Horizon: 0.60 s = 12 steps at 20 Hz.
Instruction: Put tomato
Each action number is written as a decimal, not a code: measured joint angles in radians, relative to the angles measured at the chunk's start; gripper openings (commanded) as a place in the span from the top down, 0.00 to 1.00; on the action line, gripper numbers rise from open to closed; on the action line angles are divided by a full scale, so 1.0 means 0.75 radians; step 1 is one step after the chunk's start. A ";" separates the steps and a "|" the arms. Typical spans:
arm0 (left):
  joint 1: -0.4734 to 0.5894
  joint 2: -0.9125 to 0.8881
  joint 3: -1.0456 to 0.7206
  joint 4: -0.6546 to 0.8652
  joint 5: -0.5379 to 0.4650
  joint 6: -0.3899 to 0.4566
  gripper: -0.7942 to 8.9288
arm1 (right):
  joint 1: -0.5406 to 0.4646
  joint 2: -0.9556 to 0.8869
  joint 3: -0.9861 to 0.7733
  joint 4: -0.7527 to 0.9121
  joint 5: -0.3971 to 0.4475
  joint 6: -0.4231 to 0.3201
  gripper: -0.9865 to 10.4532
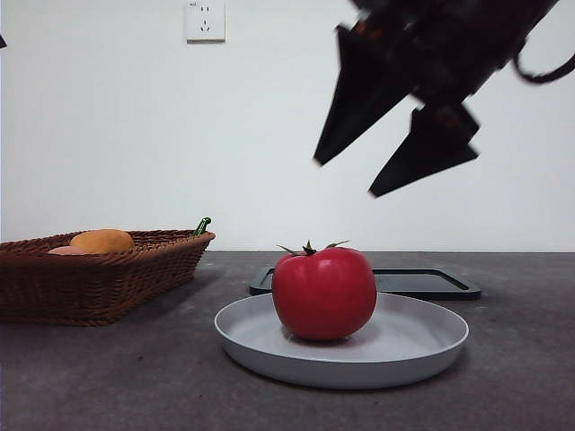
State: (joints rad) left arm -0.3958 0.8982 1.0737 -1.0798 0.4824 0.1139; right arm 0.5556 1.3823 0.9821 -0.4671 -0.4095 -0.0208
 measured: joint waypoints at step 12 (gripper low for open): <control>0.000 0.000 0.000 0.008 0.000 0.000 0.42 | 0.098 0.256 0.000 0.166 0.164 0.002 0.48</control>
State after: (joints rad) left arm -0.3958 0.8982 1.0737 -1.0740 0.4824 0.1139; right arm 0.6289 1.5745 0.9821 -0.3424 -0.2867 -0.0196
